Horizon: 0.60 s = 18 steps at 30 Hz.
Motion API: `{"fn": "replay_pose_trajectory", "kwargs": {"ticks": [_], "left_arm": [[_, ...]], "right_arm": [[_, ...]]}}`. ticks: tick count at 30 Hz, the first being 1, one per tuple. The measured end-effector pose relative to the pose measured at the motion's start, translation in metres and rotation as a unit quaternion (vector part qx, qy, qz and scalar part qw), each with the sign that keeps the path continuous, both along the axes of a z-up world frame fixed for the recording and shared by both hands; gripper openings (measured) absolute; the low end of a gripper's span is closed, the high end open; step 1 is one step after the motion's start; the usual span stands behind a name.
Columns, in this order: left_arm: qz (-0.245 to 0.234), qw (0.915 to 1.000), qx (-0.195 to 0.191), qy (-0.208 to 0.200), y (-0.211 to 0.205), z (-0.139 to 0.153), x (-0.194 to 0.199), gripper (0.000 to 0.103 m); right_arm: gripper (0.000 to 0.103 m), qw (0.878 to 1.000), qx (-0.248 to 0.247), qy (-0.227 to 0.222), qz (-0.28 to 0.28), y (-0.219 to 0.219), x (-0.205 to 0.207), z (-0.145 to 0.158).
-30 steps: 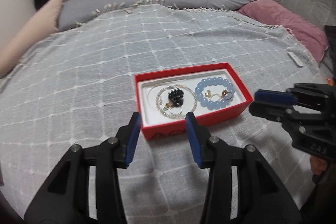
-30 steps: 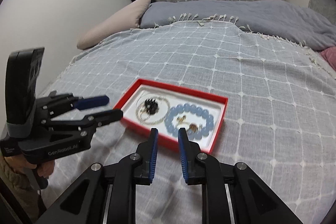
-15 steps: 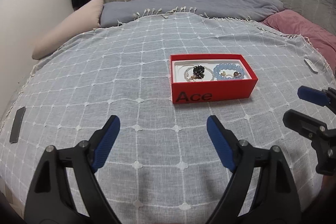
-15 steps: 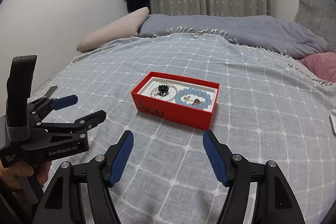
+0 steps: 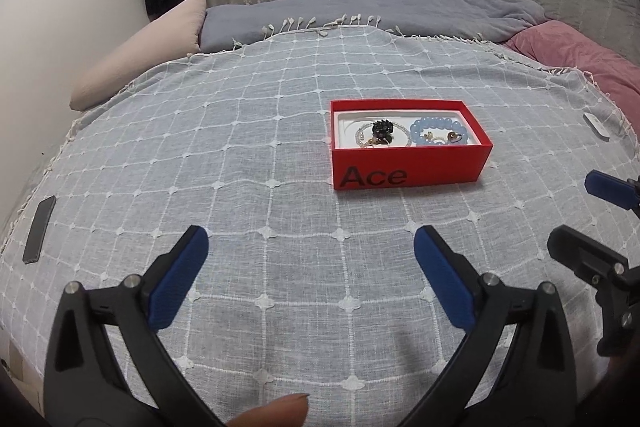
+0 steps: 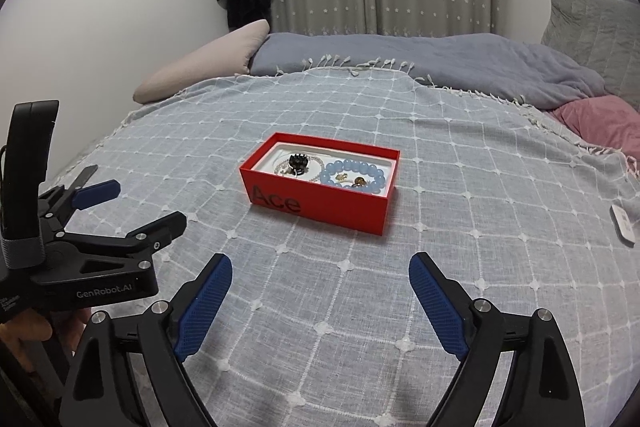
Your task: Organize jewelry
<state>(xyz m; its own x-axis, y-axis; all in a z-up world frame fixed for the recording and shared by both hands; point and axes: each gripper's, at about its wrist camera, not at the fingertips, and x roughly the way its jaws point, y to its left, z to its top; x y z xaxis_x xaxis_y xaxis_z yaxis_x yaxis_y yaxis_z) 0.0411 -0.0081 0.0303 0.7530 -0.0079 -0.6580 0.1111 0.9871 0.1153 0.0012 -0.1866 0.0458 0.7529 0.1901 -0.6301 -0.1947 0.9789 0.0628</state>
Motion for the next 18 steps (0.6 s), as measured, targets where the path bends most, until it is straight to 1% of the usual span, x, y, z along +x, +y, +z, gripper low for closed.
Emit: {"fn": "replay_pose_trajectory", "kwargs": {"ticks": [7, 12, 18], "left_arm": [[0.000, 0.9999, -0.016, 0.001, 0.0032, -0.0023, 0.0003, 0.102], [-0.005, 0.9998, -0.021, -0.002, -0.0001, -0.0024, -0.0027, 0.102], [-0.005, 0.9996, -0.026, 0.008, -0.0019, -0.0070, -0.0006, 0.102]], "right_arm": [[0.094, 1.000, -0.007, -0.011, -0.013, 0.0006, -0.0038, 0.0013], [0.094, 1.000, 0.004, -0.002, -0.022, -0.0018, -0.0036, -0.0014], [0.094, 1.000, 0.001, 0.003, -0.025, 0.0009, -0.0033, -0.0036]]}}
